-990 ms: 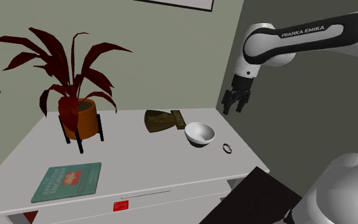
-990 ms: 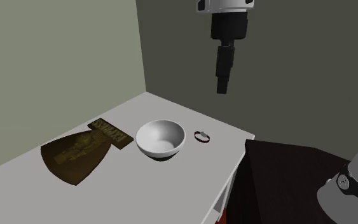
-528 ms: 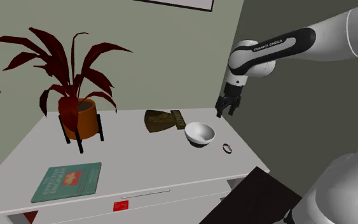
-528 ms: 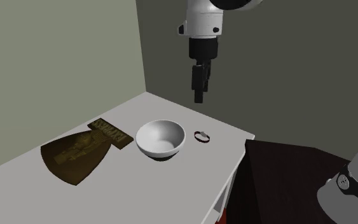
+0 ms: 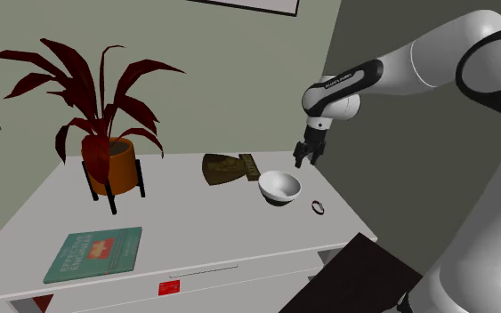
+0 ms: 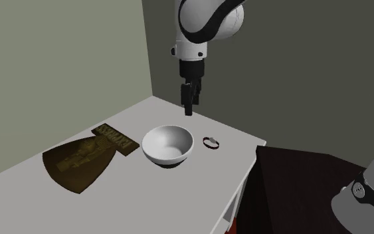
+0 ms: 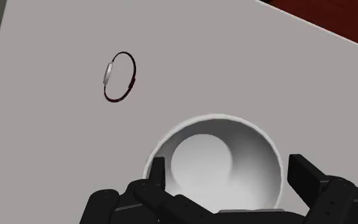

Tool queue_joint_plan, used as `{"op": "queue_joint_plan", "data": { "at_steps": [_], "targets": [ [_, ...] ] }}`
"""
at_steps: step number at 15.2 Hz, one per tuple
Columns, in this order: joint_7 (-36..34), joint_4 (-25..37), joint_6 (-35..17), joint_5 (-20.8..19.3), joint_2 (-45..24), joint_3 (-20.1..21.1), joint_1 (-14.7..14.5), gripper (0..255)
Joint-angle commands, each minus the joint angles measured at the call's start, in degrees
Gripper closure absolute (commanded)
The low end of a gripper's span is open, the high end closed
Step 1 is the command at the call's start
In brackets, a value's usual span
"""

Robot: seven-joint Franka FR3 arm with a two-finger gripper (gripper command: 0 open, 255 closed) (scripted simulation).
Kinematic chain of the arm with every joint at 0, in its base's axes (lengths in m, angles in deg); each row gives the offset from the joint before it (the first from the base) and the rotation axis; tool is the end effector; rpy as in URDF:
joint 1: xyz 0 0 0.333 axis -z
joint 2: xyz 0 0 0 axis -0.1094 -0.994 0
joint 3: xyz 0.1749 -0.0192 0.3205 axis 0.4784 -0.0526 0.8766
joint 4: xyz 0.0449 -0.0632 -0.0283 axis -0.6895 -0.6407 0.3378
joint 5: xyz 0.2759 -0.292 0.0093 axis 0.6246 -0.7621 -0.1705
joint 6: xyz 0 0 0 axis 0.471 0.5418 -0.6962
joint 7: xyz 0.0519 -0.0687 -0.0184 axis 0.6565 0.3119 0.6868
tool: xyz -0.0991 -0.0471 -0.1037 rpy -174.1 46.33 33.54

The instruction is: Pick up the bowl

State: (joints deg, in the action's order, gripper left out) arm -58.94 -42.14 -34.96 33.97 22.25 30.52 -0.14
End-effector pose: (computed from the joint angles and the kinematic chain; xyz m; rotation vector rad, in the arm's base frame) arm 0.5282 -0.1789 0.3545 -3.0068 0.1415 0.0870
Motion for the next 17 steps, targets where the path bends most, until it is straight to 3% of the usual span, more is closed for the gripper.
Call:
{"op": "queue_joint_plan", "data": {
  "at_steps": [1,10,17],
  "targets": [
    [1.97,3.1,-1.28,1.56,-4.78,-0.16,0.71,0],
    [8.07,21.54,-1.83,6.79,-25.3,1.05,5.66,0],
    [9.01,21.98,-4.87,7.84,-28.9,1.74,6.23,0]
  ]
}}
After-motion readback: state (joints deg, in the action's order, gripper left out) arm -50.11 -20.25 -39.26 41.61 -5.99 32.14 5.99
